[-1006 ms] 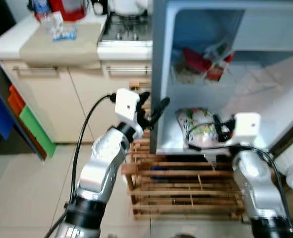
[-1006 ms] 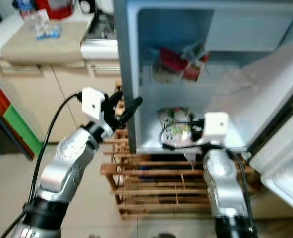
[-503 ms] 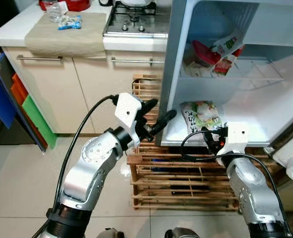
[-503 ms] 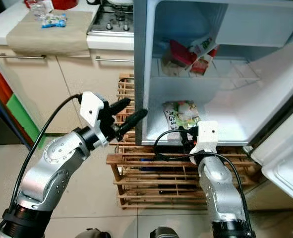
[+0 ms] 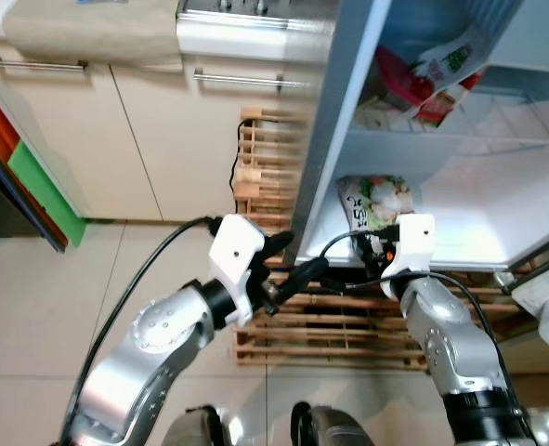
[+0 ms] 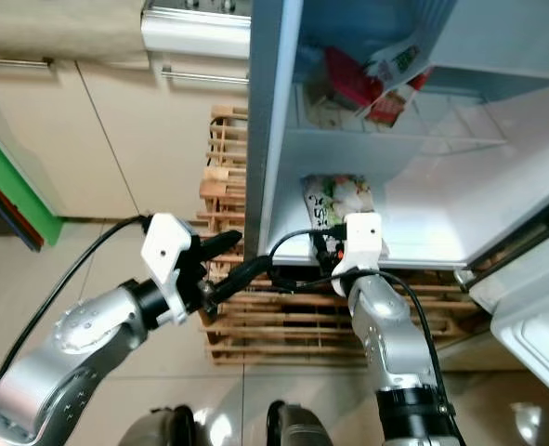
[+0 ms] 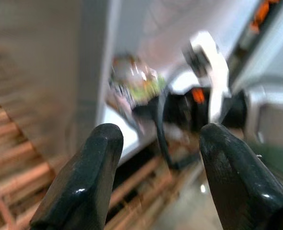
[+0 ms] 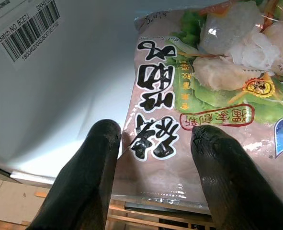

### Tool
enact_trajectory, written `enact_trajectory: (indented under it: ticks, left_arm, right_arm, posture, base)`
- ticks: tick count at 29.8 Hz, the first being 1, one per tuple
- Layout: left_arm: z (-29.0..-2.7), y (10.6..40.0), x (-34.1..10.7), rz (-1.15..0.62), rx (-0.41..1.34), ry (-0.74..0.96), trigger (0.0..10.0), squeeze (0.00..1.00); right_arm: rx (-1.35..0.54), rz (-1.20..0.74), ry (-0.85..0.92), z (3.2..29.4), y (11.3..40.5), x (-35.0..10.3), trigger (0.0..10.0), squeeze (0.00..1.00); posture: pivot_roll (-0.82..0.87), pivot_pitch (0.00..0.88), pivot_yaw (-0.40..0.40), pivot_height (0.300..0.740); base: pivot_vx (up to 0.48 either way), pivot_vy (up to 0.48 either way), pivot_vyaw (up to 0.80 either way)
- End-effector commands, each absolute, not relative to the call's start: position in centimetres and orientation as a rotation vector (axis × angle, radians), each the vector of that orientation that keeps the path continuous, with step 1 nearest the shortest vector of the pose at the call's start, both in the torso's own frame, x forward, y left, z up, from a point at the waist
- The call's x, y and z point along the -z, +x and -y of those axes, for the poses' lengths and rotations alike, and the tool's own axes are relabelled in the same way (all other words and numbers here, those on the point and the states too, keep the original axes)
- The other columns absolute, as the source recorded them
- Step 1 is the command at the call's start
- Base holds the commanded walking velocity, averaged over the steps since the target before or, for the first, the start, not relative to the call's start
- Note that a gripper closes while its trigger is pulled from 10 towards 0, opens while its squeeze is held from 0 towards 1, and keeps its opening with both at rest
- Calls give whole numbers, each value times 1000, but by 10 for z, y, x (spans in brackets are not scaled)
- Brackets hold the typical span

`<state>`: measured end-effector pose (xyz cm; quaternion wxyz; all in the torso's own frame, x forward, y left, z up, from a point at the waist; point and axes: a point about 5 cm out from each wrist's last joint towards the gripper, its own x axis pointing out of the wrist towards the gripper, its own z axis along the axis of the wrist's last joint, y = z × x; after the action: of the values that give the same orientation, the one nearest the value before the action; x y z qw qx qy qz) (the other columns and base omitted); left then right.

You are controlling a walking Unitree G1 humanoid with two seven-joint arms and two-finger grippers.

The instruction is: Restocking fridge

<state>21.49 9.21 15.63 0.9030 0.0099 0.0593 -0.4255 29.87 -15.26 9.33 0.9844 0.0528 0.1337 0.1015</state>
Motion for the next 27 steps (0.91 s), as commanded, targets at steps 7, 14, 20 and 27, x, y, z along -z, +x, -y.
enact_trajectory:
  ticks: [7,14,20,27]
  left_arm:
    - [-98,195,-154,-194,876,31,10000,0]
    - [-95,198,-157,-189,871,22,10000,0]
    - [-92,199,-158,-185,856,1,10000,0]
    - [-86,200,-158,-181,836,-31,10000,0]
  right_arm:
    - [-237,-356,182,143,289,-84,10000,0]
    - [-191,-370,110,154,292,-77,10000,0]
    - [-55,-332,-72,190,304,-80,10000,0]
    - [50,-272,-434,244,325,-103,10000,0]
  posture:
    - [-77,252,-97,740]
    - [-87,254,-88,740]
    - [-97,260,-92,740]
    - [-102,269,-110,740]
  base:
    - [0,0,0]
    - [0,0,0]
    - [0,0,0]
    - [0,0,0]
